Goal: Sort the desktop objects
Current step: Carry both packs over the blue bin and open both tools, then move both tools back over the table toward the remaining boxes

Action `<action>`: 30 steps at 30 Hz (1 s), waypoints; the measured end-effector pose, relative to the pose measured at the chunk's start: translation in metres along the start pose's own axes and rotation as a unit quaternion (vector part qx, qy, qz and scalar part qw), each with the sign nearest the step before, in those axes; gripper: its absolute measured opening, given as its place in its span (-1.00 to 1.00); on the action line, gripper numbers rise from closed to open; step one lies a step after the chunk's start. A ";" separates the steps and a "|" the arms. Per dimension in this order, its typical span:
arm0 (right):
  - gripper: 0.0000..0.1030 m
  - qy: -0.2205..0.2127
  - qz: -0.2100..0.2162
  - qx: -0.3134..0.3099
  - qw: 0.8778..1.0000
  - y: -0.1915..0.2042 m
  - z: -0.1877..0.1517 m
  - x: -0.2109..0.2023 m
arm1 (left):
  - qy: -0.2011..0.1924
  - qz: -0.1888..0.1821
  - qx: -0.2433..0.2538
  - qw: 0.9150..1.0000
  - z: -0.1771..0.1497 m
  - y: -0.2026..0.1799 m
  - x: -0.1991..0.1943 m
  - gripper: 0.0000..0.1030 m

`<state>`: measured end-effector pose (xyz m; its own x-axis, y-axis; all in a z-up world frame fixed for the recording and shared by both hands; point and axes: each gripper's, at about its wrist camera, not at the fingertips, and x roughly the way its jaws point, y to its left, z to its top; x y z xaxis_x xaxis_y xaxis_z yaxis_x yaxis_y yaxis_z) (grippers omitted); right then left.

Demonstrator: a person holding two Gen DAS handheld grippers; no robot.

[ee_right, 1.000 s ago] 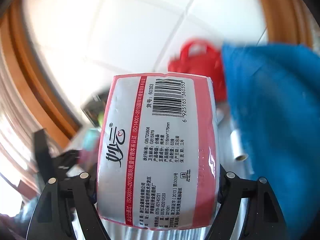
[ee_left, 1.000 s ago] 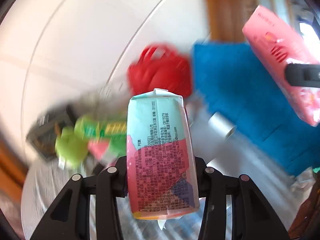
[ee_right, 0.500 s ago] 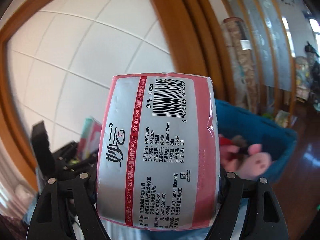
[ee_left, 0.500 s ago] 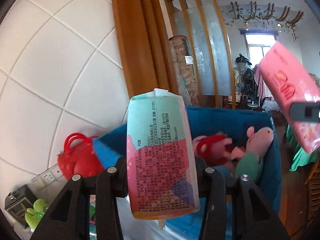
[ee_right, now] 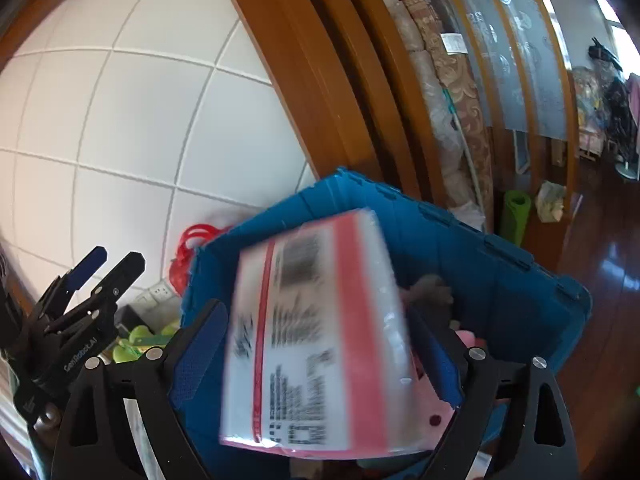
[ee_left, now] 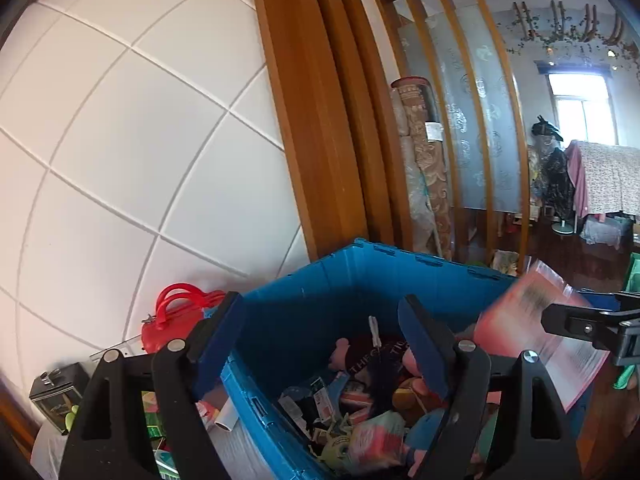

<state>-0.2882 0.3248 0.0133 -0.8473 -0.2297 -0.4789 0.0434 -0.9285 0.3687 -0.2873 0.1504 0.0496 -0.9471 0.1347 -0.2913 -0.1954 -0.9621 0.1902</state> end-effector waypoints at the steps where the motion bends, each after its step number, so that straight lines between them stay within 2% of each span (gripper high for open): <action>1: 0.78 -0.002 0.002 -0.004 1.000 0.002 -0.002 -0.003 | 0.004 0.005 -0.002 1.000 -0.002 0.000 0.000 0.53; 5: 0.78 -0.003 0.017 -0.019 1.000 0.004 0.003 -0.006 | 0.023 0.011 -0.006 1.000 -0.007 -0.005 0.001 0.53; 6: 0.78 -0.001 0.024 -0.021 0.999 -0.007 0.011 0.004 | 0.024 0.013 -0.006 1.000 -0.009 -0.004 0.001 0.53; 11: 0.78 0.005 0.032 -0.039 0.999 -0.003 0.004 0.006 | 0.030 0.023 -0.002 0.999 -0.015 -0.006 -0.007 0.53; 18: 0.82 -0.022 -0.036 -0.110 0.993 0.015 -0.008 -0.004 | 0.026 0.033 -0.015 0.999 -0.021 -0.004 -0.025 0.53; 30: 0.87 -0.038 -0.043 -0.143 0.988 0.041 -0.027 -0.019 | 0.019 0.064 -0.051 0.996 -0.044 0.030 -0.052 0.53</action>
<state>-0.2557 0.2830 0.0163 -0.8912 -0.1337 -0.4335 0.1078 -0.9906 0.0840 -0.2327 0.1042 0.0295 -0.9521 0.0015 -0.3057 -0.0440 -0.9902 0.1324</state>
